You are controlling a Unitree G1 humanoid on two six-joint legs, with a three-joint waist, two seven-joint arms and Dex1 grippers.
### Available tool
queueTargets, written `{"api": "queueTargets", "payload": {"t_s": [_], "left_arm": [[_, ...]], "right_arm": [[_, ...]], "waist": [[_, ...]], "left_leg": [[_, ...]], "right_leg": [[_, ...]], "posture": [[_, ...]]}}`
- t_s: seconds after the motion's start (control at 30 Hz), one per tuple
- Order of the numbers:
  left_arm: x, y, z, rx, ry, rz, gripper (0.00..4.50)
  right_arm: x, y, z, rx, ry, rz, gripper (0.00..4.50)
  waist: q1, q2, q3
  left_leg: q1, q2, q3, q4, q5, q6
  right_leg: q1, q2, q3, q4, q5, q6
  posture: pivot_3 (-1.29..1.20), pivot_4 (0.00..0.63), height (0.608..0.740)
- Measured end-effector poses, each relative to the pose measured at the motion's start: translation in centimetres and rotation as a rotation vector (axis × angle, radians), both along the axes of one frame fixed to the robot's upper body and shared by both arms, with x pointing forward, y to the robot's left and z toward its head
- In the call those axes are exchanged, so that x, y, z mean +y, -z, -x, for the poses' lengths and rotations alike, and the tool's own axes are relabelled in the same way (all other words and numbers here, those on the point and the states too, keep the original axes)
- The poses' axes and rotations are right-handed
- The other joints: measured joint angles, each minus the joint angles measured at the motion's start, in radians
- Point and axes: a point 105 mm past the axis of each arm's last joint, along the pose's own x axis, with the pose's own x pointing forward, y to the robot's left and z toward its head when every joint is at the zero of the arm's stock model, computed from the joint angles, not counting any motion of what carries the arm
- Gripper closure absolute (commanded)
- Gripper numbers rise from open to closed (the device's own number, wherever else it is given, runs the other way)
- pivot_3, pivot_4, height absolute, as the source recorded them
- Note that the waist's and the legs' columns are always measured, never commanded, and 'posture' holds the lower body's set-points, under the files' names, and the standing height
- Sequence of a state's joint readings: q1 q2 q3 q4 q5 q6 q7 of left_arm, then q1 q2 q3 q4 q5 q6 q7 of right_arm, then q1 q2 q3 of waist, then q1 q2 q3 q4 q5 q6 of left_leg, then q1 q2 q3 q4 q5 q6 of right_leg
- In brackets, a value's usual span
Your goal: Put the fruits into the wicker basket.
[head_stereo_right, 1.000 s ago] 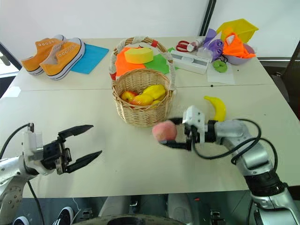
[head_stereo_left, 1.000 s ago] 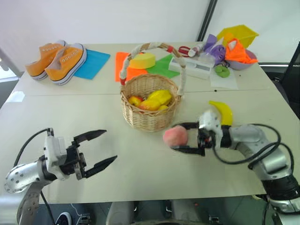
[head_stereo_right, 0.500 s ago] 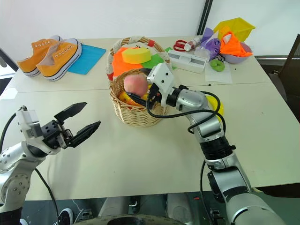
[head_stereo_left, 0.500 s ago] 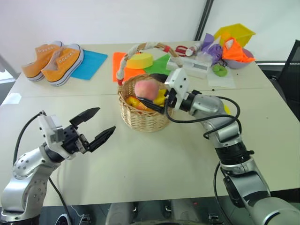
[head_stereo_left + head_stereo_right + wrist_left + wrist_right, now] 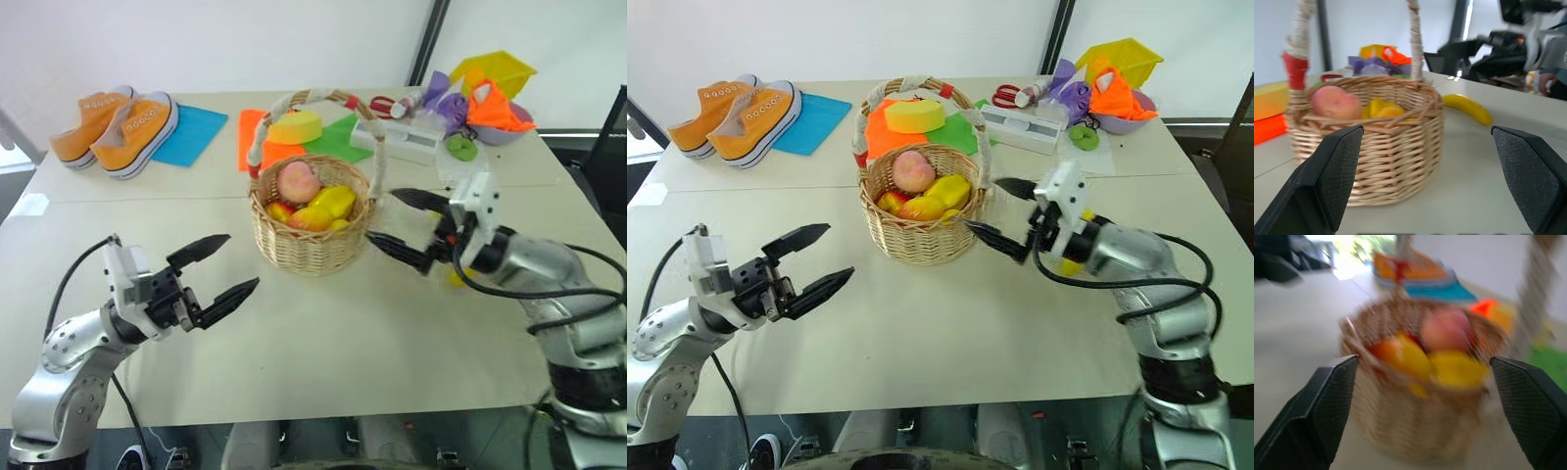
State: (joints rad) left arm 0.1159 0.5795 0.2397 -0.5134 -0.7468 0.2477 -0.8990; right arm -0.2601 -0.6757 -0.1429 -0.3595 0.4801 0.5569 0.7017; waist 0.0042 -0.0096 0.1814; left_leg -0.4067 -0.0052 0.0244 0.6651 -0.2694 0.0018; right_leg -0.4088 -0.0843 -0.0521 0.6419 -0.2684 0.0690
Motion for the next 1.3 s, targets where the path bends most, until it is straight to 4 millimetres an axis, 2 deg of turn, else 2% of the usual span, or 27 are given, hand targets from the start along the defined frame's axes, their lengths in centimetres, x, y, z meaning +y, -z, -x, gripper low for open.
{"api": "queueTargets", "payload": {"t_s": [0.07, 0.13, 0.3, 0.43, 0.57, 0.73, 0.83, 0.9, 0.97, 1.1, 1.13, 1.27, 1.3], "left_arm": [[-0.6, -0.1, 0.1, -0.005, 0.041, -0.003, 0.00], [-1.0, 0.0, 0.3, -0.002, 0.082, -0.017, 0.00], [-2.1, 0.9, 1.3, -0.017, 0.205, -0.110, 0.00], [-2.0, 1.4, 1.2, -0.009, 0.221, -0.124, 0.00], [-1.8, 1.7, 1.1, -0.019, 0.220, -0.136, 0.00], [-1.3, 2.3, 1.2, -0.017, 0.208, -0.145, 0.00], [-1.1, 2.2, 1.2, -0.034, 0.192, -0.149, 0.00], [-1.0, 2.2, 1.1, -0.041, 0.184, -0.152, 0.00], [-1.0, 2.2, 1.1, -0.047, 0.175, -0.154, 0.00], [-0.9, 2.2, 0.9, -0.047, 0.148, -0.154, 0.00], [-0.9, 2.2, 0.8, -0.048, 0.141, -0.152, 0.00], [-0.9, 2.0, 0.5, -0.053, 0.121, -0.144, 0.00], [-0.9, 2.0, 0.5, -0.053, 0.119, -0.144, 0.00]], "right_arm": [[-3.6, 1.1, -1.0, 0.047, 0.214, 0.007, 0.03], [-5.4, 1.4, -1.2, 0.063, 0.339, -0.013, 0.03], [-7.3, 2.5, -1.3, 0.098, 0.529, 0.007, 0.03], [-8.1, 4.3, -1.2, 0.144, 0.622, 0.043, 0.03], [-9.8, 5.2, -1.3, 0.164, 0.764, 0.028, 0.03], [-9.6, 7.3, -1.5, 0.290, 0.815, -0.089, 0.03], [-9.1, 8.0, -1.6, 0.347, 0.803, -0.127, 0.79], [-9.1, 8.2, -1.7, 0.356, 0.803, -0.129, 1.85], [-9.3, 7.9, -1.9, 0.339, 0.806, -0.118, 2.76], [-10.9, 6.5, -2.6, 0.239, 0.876, -0.097, 2.76], [-11.3, 5.4, -3.1, 0.168, 0.891, -0.105, 2.76], [-12.0, -1.9, -4.2, -0.164, 0.887, -0.220, 2.76], [-11.8, -2.8, -4.3, -0.199, 0.866, -0.244, 2.76]], "waist": [[0.000, 0.001, 0.000], [-0.001, 0.001, 0.000], [0.005, 0.002, -0.001], [0.007, 0.002, -0.001], [0.007, 0.002, -0.001], [0.005, 0.002, 0.000], [0.006, 0.002, 0.000], [0.006, 0.002, 0.000], [0.006, 0.002, -0.001], [0.006, 0.002, 0.000], [0.004, 0.002, 0.000], [-0.001, 0.003, 0.000], [0.000, 0.003, 0.000]], "left_leg": [[0.000, 0.000, 0.000, 0.000, 0.000, 0.000], [0.000, 0.000, 0.001, -0.001, 0.000, 0.000], [0.000, 0.001, 0.001, -0.001, 0.000, 0.000], [-0.001, 0.000, 0.001, -0.001, 0.000, 0.000], [-0.001, 0.000, 0.001, -0.001, 0.000, 0.000], [0.000, 0.001, 0.001, -0.001, 0.000, 0.000], [0.000, 0.001, 0.001, 0.000, 0.000, 0.000], [0.000, 0.001, 0.001, 0.000, 0.000, 0.000], [0.000, 0.000, 0.001, 0.000, 0.000, 0.000], [0.000, 0.000, 0.001, 0.000, 0.000, 0.000], [0.000, 0.000, 0.002, 0.000, 0.000, 0.000], [0.000, 0.001, 0.002, 0.000, 0.000, 0.000], [0.000, 0.001, 0.002, 0.000, 0.000, 0.000]], "right_leg": [[-0.001, 0.000, 0.000, 0.001, 0.000, 0.000], [-0.001, 0.001, 0.000, 0.001, 0.000, 0.000], [-0.001, 0.002, 0.000, 0.001, 0.000, 0.000], [-0.001, 0.003, 0.000, 0.001, 0.000, 0.001], [-0.001, 0.003, 0.000, 0.001, 0.001, 0.002], [-0.001, 0.004, 0.000, 0.002, 0.001, 0.003], [-0.001, 0.004, 0.000, 0.002, 0.002, 0.003], [-0.001, 0.004, 0.000, 0.002, 0.002, 0.003], [-0.001, 0.004, 0.000, 0.002, 0.002, 0.004], [-0.001, 0.004, 0.000, 0.002, 0.002, 0.004], [-0.001, 0.005, 0.000, 0.002, 0.002, 0.004], [-0.002, 0.006, 0.001, 0.004, 0.002, 0.005], [-0.002, 0.007, 0.001, 0.004, 0.002, 0.005]], "posture": [[0.00, 0.150, 0.740], [0.00, 0.150, 0.740], [0.00, 0.150, 0.740], [0.00, 0.150, 0.740], [0.00, 0.150, 0.740], [0.00, 0.150, 0.740], [0.00, 0.150, 0.740], [0.00, 0.150, 0.740], [0.00, 0.150, 0.740], [0.00, 0.150, 0.740], [0.00, 0.150, 0.740], [0.00, 0.150, 0.740], [0.00, 0.150, 0.740]]}}
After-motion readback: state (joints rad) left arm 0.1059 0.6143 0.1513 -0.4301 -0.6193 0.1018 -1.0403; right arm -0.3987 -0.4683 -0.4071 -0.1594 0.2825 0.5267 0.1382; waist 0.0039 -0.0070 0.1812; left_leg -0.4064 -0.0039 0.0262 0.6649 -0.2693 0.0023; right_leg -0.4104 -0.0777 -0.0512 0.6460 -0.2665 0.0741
